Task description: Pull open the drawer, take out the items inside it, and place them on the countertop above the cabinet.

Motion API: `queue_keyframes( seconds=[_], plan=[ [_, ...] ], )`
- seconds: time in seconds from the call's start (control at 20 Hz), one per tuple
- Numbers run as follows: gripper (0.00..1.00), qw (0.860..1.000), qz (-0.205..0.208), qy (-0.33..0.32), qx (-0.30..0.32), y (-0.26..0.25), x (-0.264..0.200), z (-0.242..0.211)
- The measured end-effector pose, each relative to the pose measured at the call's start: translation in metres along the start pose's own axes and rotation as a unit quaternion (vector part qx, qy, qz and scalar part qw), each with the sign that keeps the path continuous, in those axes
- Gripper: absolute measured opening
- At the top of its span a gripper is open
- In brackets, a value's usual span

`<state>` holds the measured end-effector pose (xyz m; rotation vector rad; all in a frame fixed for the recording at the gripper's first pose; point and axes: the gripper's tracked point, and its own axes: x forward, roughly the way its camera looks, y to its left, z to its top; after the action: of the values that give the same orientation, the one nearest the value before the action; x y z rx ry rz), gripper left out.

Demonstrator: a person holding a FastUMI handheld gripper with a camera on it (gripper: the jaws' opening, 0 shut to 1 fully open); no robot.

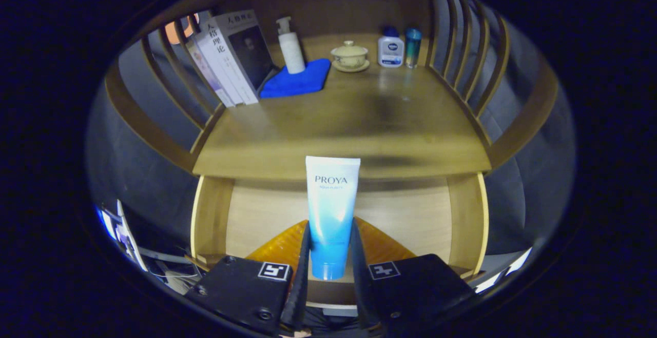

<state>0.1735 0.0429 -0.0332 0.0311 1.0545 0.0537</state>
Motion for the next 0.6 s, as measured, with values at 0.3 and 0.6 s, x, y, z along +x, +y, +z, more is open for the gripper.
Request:
queue_keyframes(
  seconds=[0.3,0.6],
  plan=[
    [0.42,1.0,-0.01,-0.018,-0.006,0.012,0.02,0.06],
    [0.42,0.999,-0.032,-0.001,-0.011,0.009,0.056,0.088]
  ],
)
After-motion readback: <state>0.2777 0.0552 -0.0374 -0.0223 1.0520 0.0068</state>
